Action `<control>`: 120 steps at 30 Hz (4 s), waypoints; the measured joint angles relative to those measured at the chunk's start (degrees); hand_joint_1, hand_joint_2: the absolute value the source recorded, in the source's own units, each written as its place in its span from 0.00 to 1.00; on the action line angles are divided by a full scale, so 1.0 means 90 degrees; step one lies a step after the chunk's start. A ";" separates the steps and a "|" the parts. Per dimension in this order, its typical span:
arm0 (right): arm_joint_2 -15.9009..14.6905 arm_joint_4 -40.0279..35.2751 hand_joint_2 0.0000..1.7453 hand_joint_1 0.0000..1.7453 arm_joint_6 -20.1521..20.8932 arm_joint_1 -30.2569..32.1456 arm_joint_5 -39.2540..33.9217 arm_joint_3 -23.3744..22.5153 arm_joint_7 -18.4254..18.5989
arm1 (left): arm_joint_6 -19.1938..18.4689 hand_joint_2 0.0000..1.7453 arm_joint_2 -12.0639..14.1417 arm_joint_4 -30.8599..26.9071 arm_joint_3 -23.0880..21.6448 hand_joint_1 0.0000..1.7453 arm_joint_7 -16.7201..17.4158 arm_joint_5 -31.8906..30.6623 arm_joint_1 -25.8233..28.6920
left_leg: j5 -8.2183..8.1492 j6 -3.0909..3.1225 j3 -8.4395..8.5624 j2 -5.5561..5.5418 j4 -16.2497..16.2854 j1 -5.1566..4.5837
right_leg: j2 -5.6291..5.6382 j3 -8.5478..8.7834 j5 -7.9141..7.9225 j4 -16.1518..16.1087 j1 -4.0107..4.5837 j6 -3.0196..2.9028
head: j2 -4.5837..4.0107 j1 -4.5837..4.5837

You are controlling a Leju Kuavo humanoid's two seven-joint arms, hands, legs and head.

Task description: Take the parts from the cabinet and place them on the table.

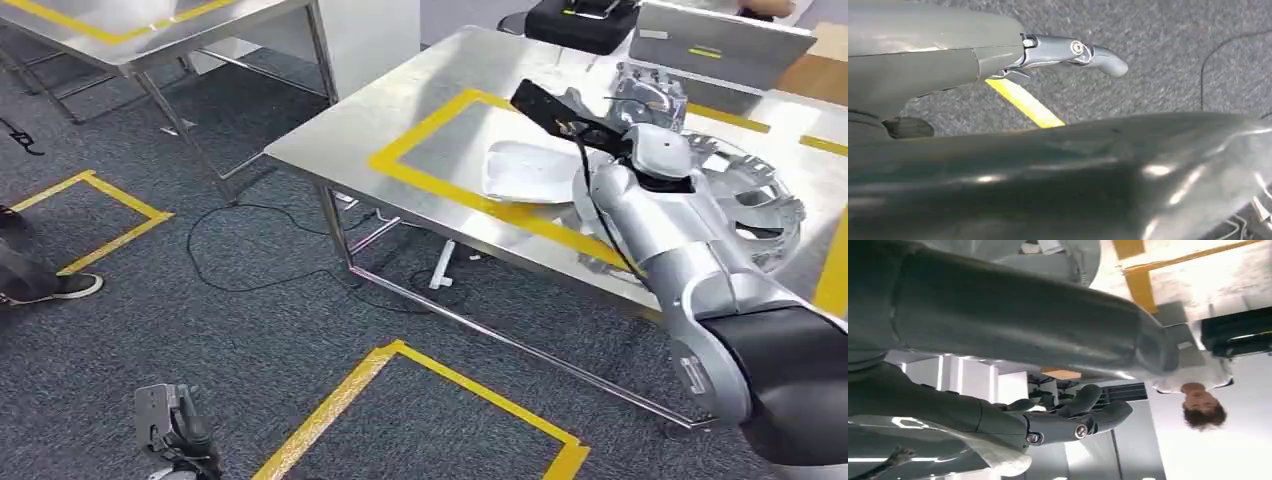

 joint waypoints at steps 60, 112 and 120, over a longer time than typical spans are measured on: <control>0.2115 -0.2535 0.00 0.00 -0.0724 0.7261 -0.6455 -0.5817 -0.4894 | 0.0461 0.00 0.0262 0.0000 0.0925 0.00 -0.0894 0.0648 0.0885 | -0.0569 -0.0190 0.0875 -0.0036 -0.0128 0.0045 | -0.0105 0.0292 0.0448 -0.0368 0.0021 0.0014 | 0.0002 -0.0063; 0.1455 0.0826 0.00 0.00 0.0219 0.6783 -0.2343 -0.3971 -0.0520 | 0.0481 0.00 0.0522 0.0027 0.0845 0.00 -0.0202 -0.0590 0.0779 | -0.0977 -0.0404 -0.0713 -0.0074 0.1906 0.0092 | -0.0227 0.0957 -0.0201 -0.0453 0.0021 -0.0230 | 0.0002 -0.0090; 0.1452 0.0833 0.00 0.00 0.0435 0.6723 -0.2261 -0.3861 -0.0459 | 0.0444 0.00 0.0546 0.0036 0.0797 0.00 -0.0175 -0.0675 0.0792 | -0.0188 -0.0186 0.0247 0.0515 0.0032 -0.0037 | -0.0834 0.1010 -0.0300 -0.0428 0.0103 -0.0093 | 0.0002 -0.0078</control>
